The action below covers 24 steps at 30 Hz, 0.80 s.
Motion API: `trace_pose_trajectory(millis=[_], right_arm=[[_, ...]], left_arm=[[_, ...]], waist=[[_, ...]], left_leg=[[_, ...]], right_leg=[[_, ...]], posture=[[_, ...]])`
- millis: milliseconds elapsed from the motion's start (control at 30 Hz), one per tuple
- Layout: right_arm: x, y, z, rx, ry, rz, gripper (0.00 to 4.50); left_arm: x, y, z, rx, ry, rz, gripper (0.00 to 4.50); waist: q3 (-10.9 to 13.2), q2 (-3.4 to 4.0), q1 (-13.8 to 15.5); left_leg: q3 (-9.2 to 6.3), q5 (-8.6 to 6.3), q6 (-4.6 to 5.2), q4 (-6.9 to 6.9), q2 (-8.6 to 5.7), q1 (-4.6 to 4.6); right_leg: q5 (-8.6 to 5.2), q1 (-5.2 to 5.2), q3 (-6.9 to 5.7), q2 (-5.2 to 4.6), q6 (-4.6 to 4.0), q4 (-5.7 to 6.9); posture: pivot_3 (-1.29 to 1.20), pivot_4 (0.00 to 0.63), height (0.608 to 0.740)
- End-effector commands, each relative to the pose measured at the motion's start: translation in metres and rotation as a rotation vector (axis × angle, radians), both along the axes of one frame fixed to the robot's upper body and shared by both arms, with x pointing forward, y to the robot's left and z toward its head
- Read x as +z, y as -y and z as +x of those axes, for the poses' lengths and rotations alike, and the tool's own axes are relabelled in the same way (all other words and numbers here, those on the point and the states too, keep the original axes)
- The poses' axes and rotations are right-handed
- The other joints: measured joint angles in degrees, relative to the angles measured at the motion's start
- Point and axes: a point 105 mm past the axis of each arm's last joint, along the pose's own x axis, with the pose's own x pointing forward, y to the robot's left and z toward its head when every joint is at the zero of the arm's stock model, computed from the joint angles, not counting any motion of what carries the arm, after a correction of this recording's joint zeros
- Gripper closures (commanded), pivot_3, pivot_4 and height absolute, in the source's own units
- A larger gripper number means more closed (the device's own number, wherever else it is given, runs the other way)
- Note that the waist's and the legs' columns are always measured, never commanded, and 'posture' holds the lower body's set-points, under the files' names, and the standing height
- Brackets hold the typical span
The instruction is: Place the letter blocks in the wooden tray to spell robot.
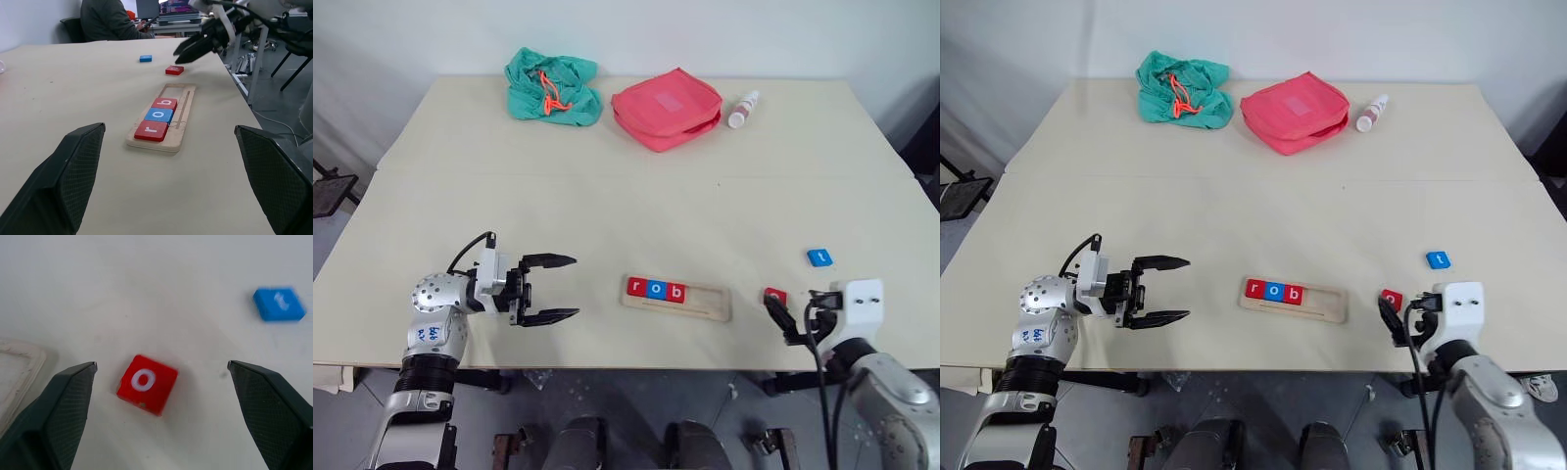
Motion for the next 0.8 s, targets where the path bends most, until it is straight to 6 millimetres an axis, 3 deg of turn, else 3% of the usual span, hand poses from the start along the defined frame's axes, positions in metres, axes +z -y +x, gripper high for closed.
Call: trace_pose_trajectory(millis=[33, 333, 800], right_arm=[[0.015, 0.008, -0.005, 0.178, -0.014, -0.086, 0.03], [0.019, 0.021, 0.006, 0.572, -0.182, -0.324, 0.03], [0.013, 0.021, 0.041, 0.826, -0.281, -0.492, 0.03]], left_arm=[[0.007, 0.001, 0.001, -0.003, 0.037, -0.003, 0.00], [0.006, 0.002, 0.001, 0.009, 0.041, -0.012, 0.00], [0.002, -0.008, -0.017, 0.067, 0.040, -0.009, 0.00]], waist=[[0.00, 0.00, 0.03], [0.02, -0.03, 0.03], [0.02, -0.04, 0.36]], left_leg=[[0.01, 0.00, 0.00, -0.01, 0.00, 0.00], [0.08, -0.01, 0.08, 0.06, -0.01, -0.01], [-0.07, -0.01, 0.09, 0.22, 0.02, -0.14]], right_leg=[[0.00, 0.01, 0.00, 0.00, 0.00, -0.02], [0.00, 0.17, -0.06, -0.02, 0.00, -0.26], [0.00, 0.20, -0.21, -0.03, 0.00, -0.33]], posture=[[0.00, 0.150, 0.740], [0.00, 0.150, 0.740], [0.00, 0.150, 0.740]])
